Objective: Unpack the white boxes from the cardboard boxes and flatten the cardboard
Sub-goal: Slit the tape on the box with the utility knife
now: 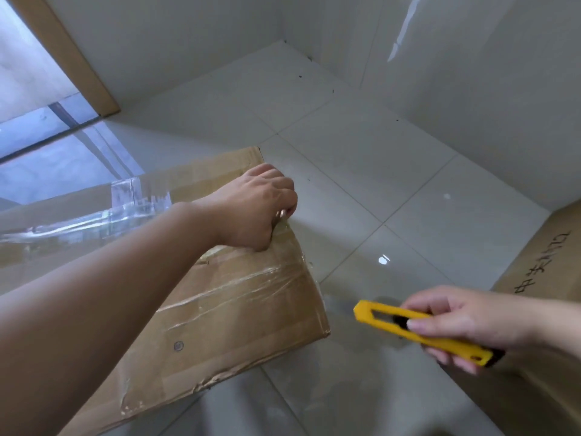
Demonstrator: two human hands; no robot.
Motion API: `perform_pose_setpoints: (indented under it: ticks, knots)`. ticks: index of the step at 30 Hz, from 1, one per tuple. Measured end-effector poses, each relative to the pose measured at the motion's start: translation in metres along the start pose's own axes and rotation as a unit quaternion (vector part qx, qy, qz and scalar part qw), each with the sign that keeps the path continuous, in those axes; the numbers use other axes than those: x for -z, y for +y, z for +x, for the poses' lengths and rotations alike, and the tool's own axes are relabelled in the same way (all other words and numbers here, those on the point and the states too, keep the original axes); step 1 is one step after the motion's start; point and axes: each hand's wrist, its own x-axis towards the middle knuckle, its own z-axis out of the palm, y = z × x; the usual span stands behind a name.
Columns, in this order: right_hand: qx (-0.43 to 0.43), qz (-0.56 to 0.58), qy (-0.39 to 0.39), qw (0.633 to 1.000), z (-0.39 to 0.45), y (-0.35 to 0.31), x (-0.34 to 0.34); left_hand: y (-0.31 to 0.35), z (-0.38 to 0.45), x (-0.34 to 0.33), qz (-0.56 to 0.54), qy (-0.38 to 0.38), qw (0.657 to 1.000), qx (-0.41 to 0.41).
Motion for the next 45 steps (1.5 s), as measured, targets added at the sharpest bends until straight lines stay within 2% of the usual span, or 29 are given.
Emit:
perform_pose_setpoints:
  ticks: [2, 3, 4, 5, 6, 7, 8, 13, 17, 20, 23, 27, 31, 34, 37, 39, 41, 43, 45]
  knots:
    - [0.013, -0.096, 0.112, 0.989, -0.001, -0.012, 0.025, 0.003, -0.007, 0.0, 0.031, 0.026, 0.999, -0.011]
    - [0.026, -0.199, 0.184, 0.962, 0.0, -0.017, 0.036, 0.006, -0.01, 0.0, 0.043, 0.034, 0.998, -0.009]
    - [0.046, -0.341, 0.245, 0.906, 0.003, -0.021, 0.043, 0.009, -0.012, 0.002, 0.049, 0.037, 0.998, -0.004]
    - [0.087, -0.476, 0.309, 0.819, 0.01, -0.025, 0.048, 0.013, -0.014, 0.003, 0.047, 0.037, 0.998, -0.001]
    - [0.166, -0.56, 0.37, 0.722, 0.021, -0.027, 0.053, 0.017, -0.016, 0.004, 0.042, 0.032, 0.999, 0.0]
    - [0.226, -0.606, 0.398, 0.65, 0.034, -0.029, 0.056, 0.021, -0.016, 0.005, 0.039, 0.024, 0.999, -0.001]
    - [0.253, -0.616, 0.404, 0.627, 0.046, -0.034, 0.055, 0.025, -0.016, 0.005, 0.04, 0.015, 0.999, -0.003]
    - [0.318, -0.608, 0.412, 0.6, 0.084, -0.05, 0.052, 0.029, -0.014, 0.005, 0.049, 0.009, 0.999, -0.006]
    - [0.326, -0.594, 0.391, 0.623, 0.098, -0.053, 0.055, 0.03, -0.012, 0.005, 0.05, 0.0, 0.999, 0.001]
    - [0.305, -0.575, 0.389, 0.652, 0.108, -0.063, 0.055, 0.03, -0.011, 0.004, 0.054, -0.009, 0.998, 0.001]
    - [0.239, -0.556, 0.4, 0.688, 0.119, -0.082, 0.054, 0.03, -0.01, 0.002, 0.047, -0.011, 0.999, 0.005]
    - [0.215, -0.556, 0.423, 0.682, 0.128, -0.096, 0.06, 0.026, -0.01, -0.001, 0.032, -0.011, 0.999, 0.012]
    - [0.178, -0.56, 0.453, 0.671, 0.103, -0.079, 0.08, 0.018, -0.027, 0.001, 0.011, -0.007, 0.999, 0.045]
    - [0.187, -0.467, 0.487, 0.714, 0.092, -0.071, 0.084, -0.004, -0.06, 0.006, 0.006, -0.014, 0.994, 0.112]
    - [0.245, -0.381, 0.425, 0.784, 0.095, -0.086, 0.052, -0.035, -0.108, 0.01, 0.018, -0.029, 0.979, 0.199]
    - [0.268, -0.396, 0.373, 0.795, 0.094, -0.099, 0.015, -0.057, -0.144, 0.015, 0.024, -0.029, 0.959, 0.281]
    - [0.291, -0.457, 0.322, 0.776, 0.093, -0.112, -0.024, -0.078, -0.182, 0.021, 0.023, -0.015, 0.914, 0.405]
    - [0.305, -0.523, 0.276, 0.746, 0.091, -0.125, -0.057, -0.092, -0.221, 0.024, -0.018, 0.035, 0.837, 0.545]
    - [0.27, -0.582, 0.23, 0.732, 0.091, -0.135, -0.086, -0.1, -0.257, 0.024, -0.085, 0.082, 0.749, 0.652]
